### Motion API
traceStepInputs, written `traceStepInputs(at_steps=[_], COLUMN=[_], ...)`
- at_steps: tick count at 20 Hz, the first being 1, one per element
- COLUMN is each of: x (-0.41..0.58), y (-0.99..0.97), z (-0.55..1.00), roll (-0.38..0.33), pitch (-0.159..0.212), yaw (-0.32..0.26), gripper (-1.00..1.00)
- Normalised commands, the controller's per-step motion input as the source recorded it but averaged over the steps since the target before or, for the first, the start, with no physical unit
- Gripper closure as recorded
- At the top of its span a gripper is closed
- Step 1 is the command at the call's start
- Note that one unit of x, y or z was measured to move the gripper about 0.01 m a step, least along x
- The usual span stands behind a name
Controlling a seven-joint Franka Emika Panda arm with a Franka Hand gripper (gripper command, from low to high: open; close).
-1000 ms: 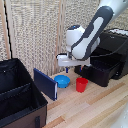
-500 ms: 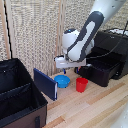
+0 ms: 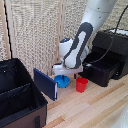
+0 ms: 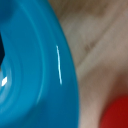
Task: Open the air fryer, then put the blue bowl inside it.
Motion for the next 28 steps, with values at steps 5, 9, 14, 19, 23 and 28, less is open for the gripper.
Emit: traceStepInputs(at_steps=[5,9,14,19,23,28], x=[0.108,0.120,0.056,0.002,0.036,0.000], y=[-0.02,-0.08,-0.09,0.00,0.10,0.00], z=[-0.13,-0.02,0.00,0.00,0.10,0.67], roll=[0.011,0.024,0.007,0.000,0.020,0.142], pitch=[0.000,-0.002,0.000,0.008,0.038,0.090], yaw=[0.016,0.004,0.017,0.012,0.000,0.036], gripper=[1.00,1.00,1.00,1.00,1.00,1.00])
